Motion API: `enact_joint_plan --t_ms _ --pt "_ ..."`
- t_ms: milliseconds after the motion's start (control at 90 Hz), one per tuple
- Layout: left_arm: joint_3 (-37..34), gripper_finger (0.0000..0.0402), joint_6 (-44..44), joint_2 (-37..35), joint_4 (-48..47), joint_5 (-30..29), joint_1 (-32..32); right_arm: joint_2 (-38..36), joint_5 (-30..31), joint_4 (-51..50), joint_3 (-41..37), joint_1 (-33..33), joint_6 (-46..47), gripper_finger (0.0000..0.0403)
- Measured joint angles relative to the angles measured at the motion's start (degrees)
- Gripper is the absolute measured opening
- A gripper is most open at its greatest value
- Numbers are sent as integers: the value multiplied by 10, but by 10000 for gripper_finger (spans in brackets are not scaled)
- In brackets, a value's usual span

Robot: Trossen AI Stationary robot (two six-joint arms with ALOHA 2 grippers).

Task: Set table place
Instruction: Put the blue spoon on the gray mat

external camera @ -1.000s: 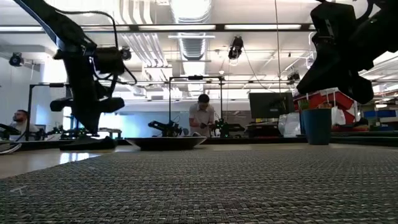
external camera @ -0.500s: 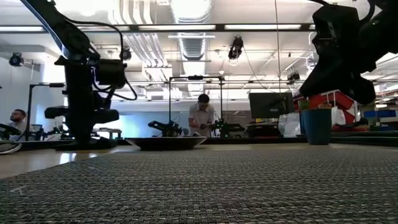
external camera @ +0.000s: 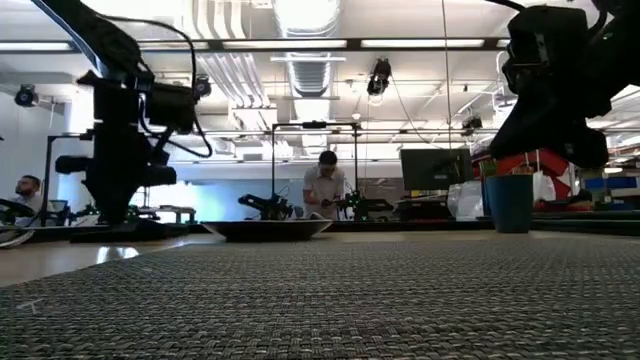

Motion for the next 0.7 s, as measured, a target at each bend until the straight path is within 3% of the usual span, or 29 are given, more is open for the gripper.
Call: enact_joint_plan --t_ms 167,344,578,700 --pt "46 0 -41 -42 -26 5 -62 -2 -33 1 0 1 22 18" --pt "77 0 -101 -52 121 35 -212 -2 -78 -77 0 22 100 12" --pt "119 0 -147 57 345 -37 -397 -1 -75 -449 57 109 313 1" --pt "167 0 -145 139 366 -39 -435 -2 -84 -456 73 123 326 2"
